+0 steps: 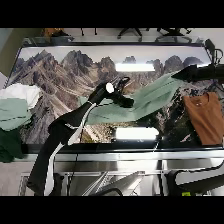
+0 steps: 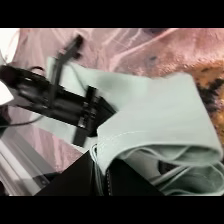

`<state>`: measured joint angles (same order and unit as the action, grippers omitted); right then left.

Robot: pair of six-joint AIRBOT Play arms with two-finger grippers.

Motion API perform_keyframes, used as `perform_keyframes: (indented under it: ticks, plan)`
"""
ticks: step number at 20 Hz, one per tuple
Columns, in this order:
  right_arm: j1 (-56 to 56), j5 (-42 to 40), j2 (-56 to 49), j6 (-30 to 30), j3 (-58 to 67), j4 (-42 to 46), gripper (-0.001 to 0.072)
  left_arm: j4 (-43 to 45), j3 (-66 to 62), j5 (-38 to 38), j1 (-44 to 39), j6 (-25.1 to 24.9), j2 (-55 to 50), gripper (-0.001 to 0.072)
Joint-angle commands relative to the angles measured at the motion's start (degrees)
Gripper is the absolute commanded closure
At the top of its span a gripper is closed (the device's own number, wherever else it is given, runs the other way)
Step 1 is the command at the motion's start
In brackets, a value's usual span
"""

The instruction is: Fold the shirts.

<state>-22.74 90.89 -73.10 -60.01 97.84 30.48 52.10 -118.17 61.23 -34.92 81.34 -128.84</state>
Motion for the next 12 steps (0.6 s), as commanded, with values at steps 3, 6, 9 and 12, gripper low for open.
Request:
perform_keyframes:
  ticks: [3, 6, 9, 12]
  plan:
    - [1.9, 1.1, 4.3, -4.0, 1.3, -0.8, 0.0695, 0.2, -3.1, 8.4, 2.3, 2.3, 3.8, 0.0693]
    - [9.7, -1.6, 3.9, -5.0, 1.1, -1.0, 0.0695, 0.2, -3.1, 14.3, 10.3, 2.3, 16.3, 0.0693]
    - [24.8, -11.7, 2.2, -5.4, 1.1, -1.0, 0.0694, 0.2, -1.4, 16.4, 19.3, 2.3, 30.5, 0.0692]
    - [42.0, -25.1, -3.1, -4.9, 1.1, -0.7, 0.0694, 0.3, 7.9, 13.1, 28.3, 1.5, 45.2, 0.0692]
